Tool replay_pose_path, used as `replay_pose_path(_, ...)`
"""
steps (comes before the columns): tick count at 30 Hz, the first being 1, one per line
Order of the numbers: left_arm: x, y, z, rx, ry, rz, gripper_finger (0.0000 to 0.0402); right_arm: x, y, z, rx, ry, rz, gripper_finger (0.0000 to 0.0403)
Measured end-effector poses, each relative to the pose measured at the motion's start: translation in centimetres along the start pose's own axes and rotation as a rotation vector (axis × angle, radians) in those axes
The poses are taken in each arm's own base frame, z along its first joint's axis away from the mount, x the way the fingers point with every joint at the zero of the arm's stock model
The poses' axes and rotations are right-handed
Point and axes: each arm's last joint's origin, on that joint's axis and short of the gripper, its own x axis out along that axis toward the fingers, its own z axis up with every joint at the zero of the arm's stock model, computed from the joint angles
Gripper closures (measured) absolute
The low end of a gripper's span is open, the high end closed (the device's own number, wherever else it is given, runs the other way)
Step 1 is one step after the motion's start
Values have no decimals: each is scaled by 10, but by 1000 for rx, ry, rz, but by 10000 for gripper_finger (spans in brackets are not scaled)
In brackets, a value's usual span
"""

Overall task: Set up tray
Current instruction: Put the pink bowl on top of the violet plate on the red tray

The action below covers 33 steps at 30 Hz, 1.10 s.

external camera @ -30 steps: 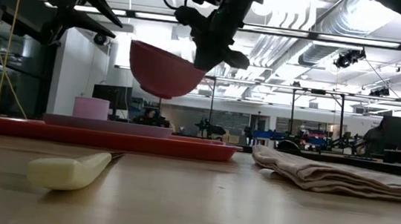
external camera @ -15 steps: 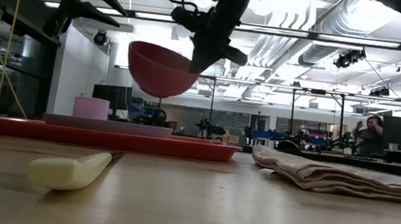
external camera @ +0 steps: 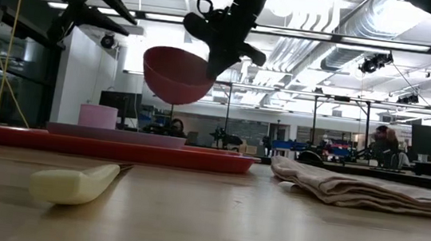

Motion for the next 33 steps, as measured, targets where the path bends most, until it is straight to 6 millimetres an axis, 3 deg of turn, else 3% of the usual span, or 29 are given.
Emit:
replay_pose_path(15, 9, 0, -1, 41, -194, 100, 268, 0, 4, 3, 16, -45, 24, 403)
replay_pose_path(23, 16, -1, -8, 55, -190, 113, 268, 1, 6, 5, 33, -72, 50, 403)
replay_pose_path(33, 32, 5, 2, 20, -178, 154, 268, 1, 6, 6, 34, -75, 56, 403)
